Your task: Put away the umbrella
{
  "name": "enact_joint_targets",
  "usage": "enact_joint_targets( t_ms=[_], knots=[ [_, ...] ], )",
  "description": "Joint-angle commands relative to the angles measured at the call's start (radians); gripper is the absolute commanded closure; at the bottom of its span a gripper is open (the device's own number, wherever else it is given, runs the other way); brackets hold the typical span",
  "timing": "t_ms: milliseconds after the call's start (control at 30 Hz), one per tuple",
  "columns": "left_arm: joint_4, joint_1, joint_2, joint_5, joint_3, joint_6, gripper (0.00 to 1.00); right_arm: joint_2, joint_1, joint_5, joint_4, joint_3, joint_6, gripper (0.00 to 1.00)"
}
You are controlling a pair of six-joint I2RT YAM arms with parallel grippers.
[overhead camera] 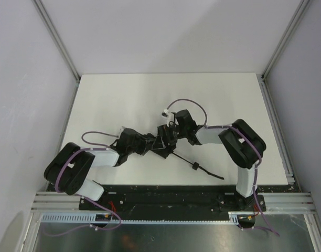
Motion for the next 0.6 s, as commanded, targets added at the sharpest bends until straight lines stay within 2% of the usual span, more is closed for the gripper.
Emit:
enact_joint_targets(
  t_ms=[0, 167, 367, 567],
  knots=[
    [-0.227, -0.005, 0.043, -0.092, -0.056, 0.125, 0.79, -0.174, 0.039, 0.210, -0.333, 0.060, -0.208, 0.03],
    [-0.229, -0.005, 0.030, -0.085, -0.056, 0.129, 0.81, -0.301, 0.135, 0.482, -0.451, 0.073, -0.396, 0.01],
    [-0.227, -0.004, 0.029, -0.071, -0.054, 0.126, 0.81, -0.286, 0.289, 0.857, -0.421, 0.073, -0.530, 0.04],
    [-0.227, -0.002, 0.024, -0.063, -0.055, 0.121, 0.81, -0.198, 0.363, 1.008, -0.321, 0.073, -0.581, 0.08]
  ],
)
